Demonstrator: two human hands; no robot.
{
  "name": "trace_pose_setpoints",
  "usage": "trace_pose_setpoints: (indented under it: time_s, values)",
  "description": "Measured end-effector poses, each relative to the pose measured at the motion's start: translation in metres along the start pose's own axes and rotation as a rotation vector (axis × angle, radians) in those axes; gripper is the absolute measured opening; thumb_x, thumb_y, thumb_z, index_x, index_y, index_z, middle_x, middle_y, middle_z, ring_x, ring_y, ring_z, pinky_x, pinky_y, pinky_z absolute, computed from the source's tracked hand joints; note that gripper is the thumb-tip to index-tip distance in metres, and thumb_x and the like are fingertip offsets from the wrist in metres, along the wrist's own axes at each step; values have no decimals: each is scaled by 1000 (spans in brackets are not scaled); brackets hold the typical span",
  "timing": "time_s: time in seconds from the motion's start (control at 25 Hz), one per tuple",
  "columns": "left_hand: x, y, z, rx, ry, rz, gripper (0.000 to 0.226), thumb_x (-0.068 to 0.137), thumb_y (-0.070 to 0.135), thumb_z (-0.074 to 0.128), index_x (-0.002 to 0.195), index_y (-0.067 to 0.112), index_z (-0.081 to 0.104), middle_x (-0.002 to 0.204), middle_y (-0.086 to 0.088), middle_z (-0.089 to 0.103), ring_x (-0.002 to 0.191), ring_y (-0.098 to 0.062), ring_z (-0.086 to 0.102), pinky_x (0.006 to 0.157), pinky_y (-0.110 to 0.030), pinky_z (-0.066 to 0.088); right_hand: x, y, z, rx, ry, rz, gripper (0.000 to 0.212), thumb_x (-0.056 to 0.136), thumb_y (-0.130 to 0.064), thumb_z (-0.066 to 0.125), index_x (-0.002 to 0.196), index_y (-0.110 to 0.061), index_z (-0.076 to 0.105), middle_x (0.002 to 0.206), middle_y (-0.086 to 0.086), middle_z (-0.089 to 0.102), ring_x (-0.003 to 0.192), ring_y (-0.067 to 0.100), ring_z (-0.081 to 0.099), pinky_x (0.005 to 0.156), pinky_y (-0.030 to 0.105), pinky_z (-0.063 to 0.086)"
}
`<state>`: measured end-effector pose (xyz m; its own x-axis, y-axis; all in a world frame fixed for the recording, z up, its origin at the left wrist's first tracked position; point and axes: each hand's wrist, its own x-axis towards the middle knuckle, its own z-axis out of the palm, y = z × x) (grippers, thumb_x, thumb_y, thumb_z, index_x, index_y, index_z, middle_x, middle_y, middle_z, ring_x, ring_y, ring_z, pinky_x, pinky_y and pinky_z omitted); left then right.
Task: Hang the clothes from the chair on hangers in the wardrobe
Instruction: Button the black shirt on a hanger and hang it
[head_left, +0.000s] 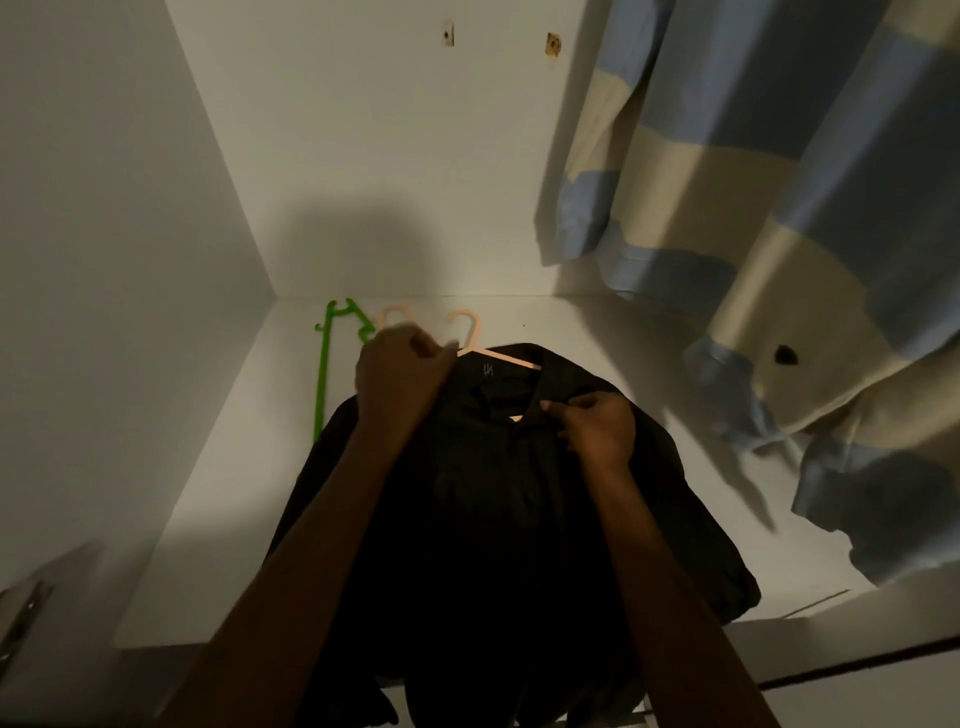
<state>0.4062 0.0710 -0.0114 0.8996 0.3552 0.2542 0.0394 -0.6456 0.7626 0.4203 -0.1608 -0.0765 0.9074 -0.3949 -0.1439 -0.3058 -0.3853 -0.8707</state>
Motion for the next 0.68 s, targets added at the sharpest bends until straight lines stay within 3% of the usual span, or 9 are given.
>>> trace_pose_setpoints:
  time_s: [0.12, 0.16, 0.28, 0.36, 0.48, 0.68]
  values:
    - [-42, -17, -3, -80, -405, -207, 20, 91, 30, 74, 79, 14, 75, 63, -1, 73, 56, -15, 73, 70, -37, 64, -7, 4, 0, 260, 13, 23, 18, 79, -14, 88, 83, -11, 70, 82, 14, 74, 51, 16, 64, 56, 33, 56]
    - [-50, -20, 5, -111, -455, -244, 12, 90, 23, 76, 85, 12, 76, 67, -3, 74, 59, -16, 74, 71, -39, 65, -11, 4, 0, 306, 21, 5, 15, 80, -10, 86, 83, -10, 71, 84, 14, 74, 50, 14, 63, 54, 30, 54]
    - [-56, -21, 35, -275, -358, -369, 14, 87, 15, 79, 93, 4, 74, 72, -10, 74, 62, -23, 75, 71, -48, 64, -18, 3, -3, 416, 16, -50, 10, 80, -6, 84, 85, -4, 75, 80, 9, 73, 53, 9, 62, 50, 24, 51]
    - [-54, -13, 47, -398, -244, -431, 16, 86, 17, 81, 78, 7, 71, 66, -11, 72, 60, -28, 74, 68, -52, 64, -23, 4, -6, 471, 9, -56, 12, 79, -5, 84, 88, 0, 76, 79, 8, 74, 59, 9, 65, 50, 22, 51]
    - [-51, 2, 62, -406, -154, -423, 27, 83, 22, 84, 65, 15, 65, 60, -6, 71, 53, -23, 72, 61, -45, 64, -25, 2, -9, 509, -7, -64, 11, 82, -2, 81, 90, 3, 76, 78, 7, 74, 62, 10, 68, 54, 23, 52]
    - [-48, 22, 82, -670, -168, -491, 11, 85, 10, 81, 83, 5, 71, 81, -15, 75, 60, -23, 75, 49, -29, 58, -24, -3, -14, 584, -50, -75, 17, 80, 9, 78, 88, -4, 71, 76, 5, 73, 63, 12, 69, 55, 22, 55]
